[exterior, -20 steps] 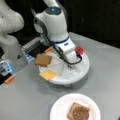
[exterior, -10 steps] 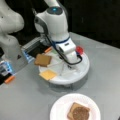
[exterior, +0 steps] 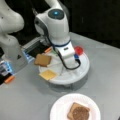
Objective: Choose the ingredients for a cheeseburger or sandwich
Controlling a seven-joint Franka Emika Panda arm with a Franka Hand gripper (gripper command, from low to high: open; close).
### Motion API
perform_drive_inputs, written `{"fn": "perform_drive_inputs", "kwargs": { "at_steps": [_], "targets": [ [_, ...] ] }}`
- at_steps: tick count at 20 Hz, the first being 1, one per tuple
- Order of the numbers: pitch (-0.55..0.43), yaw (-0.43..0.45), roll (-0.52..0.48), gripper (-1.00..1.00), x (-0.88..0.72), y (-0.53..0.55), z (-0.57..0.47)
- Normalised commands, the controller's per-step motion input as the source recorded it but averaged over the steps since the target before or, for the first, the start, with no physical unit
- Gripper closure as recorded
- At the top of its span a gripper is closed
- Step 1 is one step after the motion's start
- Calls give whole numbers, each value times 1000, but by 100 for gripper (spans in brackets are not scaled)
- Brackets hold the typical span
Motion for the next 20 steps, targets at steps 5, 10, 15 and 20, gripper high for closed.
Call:
{"fn": "perform_drive_inputs", "kwargs": {
  "at_steps": [5,10,15,20],
  "targets": [
    [134,14,18,-100,215,-43,388],
    [128,22,-1,-100,95,77,179],
    [140,-27,-27,-100,59,73,213],
    [190,-415,-71,-100,3,22,254]
  ]
}}
